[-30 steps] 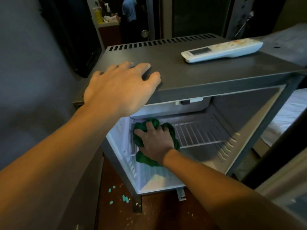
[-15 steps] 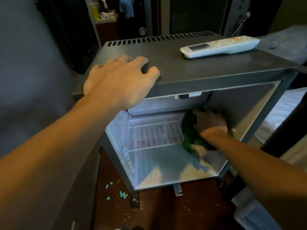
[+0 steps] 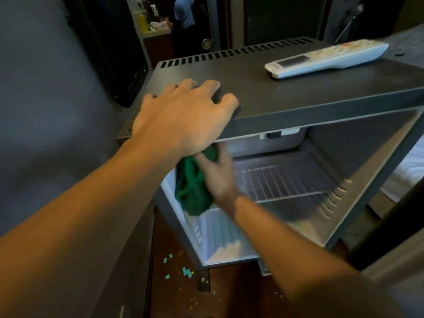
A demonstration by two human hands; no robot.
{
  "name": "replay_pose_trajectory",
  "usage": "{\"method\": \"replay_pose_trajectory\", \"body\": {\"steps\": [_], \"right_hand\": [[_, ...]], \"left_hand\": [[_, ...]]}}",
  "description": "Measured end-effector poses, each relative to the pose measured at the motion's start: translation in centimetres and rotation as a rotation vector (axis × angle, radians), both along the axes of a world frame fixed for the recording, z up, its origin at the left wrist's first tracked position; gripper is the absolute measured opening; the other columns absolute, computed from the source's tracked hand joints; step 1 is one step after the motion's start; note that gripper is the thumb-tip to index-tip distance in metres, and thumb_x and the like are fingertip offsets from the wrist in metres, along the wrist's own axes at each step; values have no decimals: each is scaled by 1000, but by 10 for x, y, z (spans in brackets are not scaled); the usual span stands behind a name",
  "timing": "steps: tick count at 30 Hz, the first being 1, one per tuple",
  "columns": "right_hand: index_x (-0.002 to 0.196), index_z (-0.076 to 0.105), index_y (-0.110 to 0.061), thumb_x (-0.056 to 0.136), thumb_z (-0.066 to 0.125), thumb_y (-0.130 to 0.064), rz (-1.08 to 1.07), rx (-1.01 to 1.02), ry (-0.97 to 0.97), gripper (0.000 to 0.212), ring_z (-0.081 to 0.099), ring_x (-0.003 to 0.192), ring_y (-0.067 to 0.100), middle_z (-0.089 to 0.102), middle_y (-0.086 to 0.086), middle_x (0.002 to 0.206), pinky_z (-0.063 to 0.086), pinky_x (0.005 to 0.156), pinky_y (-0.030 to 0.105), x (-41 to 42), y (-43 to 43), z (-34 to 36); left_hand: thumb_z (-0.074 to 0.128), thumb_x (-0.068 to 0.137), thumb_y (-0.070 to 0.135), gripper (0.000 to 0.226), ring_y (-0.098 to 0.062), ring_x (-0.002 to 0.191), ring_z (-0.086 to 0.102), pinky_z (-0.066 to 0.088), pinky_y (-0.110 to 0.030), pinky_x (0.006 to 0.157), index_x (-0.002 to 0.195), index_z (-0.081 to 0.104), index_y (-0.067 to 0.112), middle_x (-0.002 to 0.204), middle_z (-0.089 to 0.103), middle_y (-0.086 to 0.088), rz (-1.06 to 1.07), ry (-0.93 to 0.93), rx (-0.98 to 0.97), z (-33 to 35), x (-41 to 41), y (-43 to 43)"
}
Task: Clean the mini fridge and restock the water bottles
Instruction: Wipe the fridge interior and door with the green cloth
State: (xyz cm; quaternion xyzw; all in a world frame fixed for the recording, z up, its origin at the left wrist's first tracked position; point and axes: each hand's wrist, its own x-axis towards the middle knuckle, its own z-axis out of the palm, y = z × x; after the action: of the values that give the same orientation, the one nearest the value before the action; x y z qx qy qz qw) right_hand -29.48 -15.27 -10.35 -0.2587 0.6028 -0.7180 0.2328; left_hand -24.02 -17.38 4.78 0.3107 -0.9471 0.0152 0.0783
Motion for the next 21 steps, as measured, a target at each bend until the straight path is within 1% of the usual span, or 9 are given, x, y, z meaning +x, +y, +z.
{"method": "replay_pose_trajectory", "body": {"steps": [2,3,5,8,10,13,16,18,21], "right_hand": [[105,60,-27,71,63,-42,-15,36,-21,37,65,93,17,69,-2,96,52,85,43,20,-15,7],[100,60,-29,68,60,-45,-37,61,6,35,65,91,19,70,-2,93,52,84,45,22,-14,10],[99,61,-30,69,60,-40,-47,45,147,32,65,91,18,70,-3,92,53,82,45,26,-1,2],[116,60,-28,74,60,-31,14,-103,349,43,65,97,17,68,-2,103,53,82,40,46,24,-13],[103,62,-18,71,57,-38,-32,-27,356,39,64,92,23,68,6,97,51,76,38,34,6,-10],[83,52,-18,62,45,-56,-79,227,265,44,62,84,31,62,11,79,40,64,33,3,-26,4],[97,62,-20,73,59,-35,-61,-5,336,29,65,85,24,68,3,87,51,71,38,27,2,-11],[107,63,-17,75,61,-28,-7,-80,425,34,65,86,23,68,4,93,51,74,35,34,16,-17],[103,61,-16,81,61,-31,-56,224,388,26,62,93,32,68,12,95,48,75,34,7,-12,-9]], "left_hand": [[14,92,60,58,-29,136,32,27,-57,103,147,24,42,154,29,0,-1,-2,-10,0,-2,1],[14,92,59,57,-30,135,33,28,-57,101,145,26,42,153,31,0,1,4,-12,0,-3,1],[15,91,57,55,-31,130,37,30,-59,98,140,34,41,148,37,-1,3,16,-12,0,-4,2],[15,92,54,54,-30,132,36,29,-57,98,139,35,40,151,34,1,-12,22,-16,-2,-5,2],[14,92,54,54,-29,136,32,28,-56,100,142,32,40,155,30,2,-7,9,-9,-3,-3,2],[14,92,54,55,-30,135,33,28,-57,100,141,32,40,155,29,0,1,7,-4,1,-5,1],[14,91,53,54,-32,129,38,30,-58,95,138,36,37,148,37,-2,-11,-3,-20,-1,-5,3],[14,92,54,56,-30,135,34,28,-56,99,143,31,39,152,33,0,-5,6,-17,-3,-4,2],[13,91,55,55,-31,132,36,30,-57,95,137,36,37,149,36,-1,-11,16,-7,0,-5,2]]}}
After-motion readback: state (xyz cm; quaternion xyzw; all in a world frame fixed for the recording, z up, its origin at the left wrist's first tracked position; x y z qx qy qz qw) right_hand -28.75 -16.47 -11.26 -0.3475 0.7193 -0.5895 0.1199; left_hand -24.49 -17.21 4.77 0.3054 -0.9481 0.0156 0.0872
